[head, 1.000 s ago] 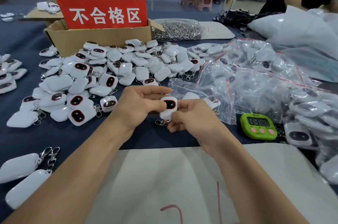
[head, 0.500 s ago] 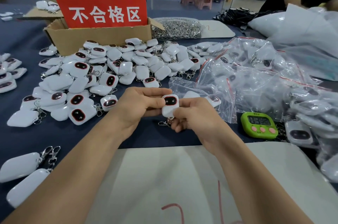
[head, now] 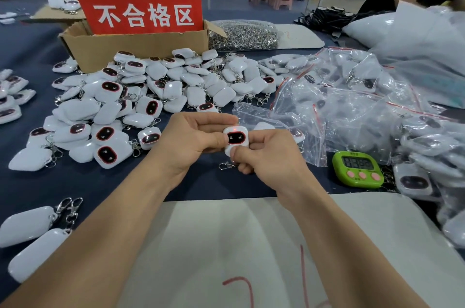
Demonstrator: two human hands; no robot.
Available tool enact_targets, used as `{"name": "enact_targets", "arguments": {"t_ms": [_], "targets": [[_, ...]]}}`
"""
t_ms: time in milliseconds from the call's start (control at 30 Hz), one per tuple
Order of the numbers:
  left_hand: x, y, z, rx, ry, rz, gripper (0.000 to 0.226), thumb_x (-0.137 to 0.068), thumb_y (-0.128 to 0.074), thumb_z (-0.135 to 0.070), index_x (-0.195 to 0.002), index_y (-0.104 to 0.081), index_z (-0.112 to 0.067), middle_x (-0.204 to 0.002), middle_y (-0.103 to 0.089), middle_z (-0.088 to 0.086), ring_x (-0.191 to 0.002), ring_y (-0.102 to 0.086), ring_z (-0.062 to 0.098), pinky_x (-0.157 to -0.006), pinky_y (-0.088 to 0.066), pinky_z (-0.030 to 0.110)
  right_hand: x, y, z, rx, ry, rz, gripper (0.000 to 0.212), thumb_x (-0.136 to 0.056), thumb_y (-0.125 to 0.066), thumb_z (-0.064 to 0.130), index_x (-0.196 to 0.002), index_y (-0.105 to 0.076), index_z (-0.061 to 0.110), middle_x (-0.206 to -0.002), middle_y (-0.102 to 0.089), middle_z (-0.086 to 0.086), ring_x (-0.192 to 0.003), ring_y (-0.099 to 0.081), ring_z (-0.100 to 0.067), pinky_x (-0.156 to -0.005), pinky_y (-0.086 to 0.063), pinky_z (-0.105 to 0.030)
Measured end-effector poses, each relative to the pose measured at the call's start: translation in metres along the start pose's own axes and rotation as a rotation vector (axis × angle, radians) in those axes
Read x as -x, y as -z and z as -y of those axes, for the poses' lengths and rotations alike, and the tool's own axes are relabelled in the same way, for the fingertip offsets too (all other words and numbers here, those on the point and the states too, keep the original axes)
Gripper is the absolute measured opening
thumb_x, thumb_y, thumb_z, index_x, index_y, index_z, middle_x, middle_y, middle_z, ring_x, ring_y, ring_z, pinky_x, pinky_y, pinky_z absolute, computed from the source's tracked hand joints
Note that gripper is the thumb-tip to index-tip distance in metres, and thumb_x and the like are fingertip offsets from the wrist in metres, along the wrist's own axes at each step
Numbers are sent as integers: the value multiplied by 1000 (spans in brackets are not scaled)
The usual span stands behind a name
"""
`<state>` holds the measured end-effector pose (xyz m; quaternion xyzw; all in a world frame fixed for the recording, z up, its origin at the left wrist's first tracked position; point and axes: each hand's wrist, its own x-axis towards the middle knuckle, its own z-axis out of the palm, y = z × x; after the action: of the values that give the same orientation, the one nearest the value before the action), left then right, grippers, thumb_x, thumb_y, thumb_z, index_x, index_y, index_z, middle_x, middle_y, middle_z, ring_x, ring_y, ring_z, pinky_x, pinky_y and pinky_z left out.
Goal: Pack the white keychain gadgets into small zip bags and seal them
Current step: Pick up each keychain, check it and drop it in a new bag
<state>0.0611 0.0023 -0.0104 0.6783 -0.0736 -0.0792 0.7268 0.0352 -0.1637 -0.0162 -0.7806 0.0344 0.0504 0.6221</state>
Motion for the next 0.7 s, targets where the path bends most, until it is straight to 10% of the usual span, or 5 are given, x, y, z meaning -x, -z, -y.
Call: {"name": "enact_targets", "arguments": {"t_ms": [200, 500, 700], "targets": [[-1, -3, 5, -163, -135, -115, 43, -75, -79, 13, -87, -81, -28, -90, -80, -1, -88, -77, 13, -77, -58, 19, 1, -4, 0, 140, 145, -205, 14, -86, -78, 16, -77, -77, 26, -65, -73, 0, -51, -56, -7, -56, -52, -27], [6, -13, 3, -454, -385, -255, 23, -72, -82, -48, -86, -73, -63, -88, -74, -29, -86, -72, -6, -77, -56, 14, 3, -4, 4, 172, 353, -433, 31, -82, -81, 13, -73, -74, 42, -67, -71, 19, -60, -66, -7, -63, -56, -22], [4, -13, 4, -383, -339, -254, 17, -71, -82, -55, -87, -79, -51, -80, -77, -15, -76, -73, 3, -72, -58, 23, 4, -6, 2, 188, 369, -457, 20, -85, -78, 16, -89, -78, 35, -65, -67, 16, -59, -61, -7, -63, -51, -21]]}}
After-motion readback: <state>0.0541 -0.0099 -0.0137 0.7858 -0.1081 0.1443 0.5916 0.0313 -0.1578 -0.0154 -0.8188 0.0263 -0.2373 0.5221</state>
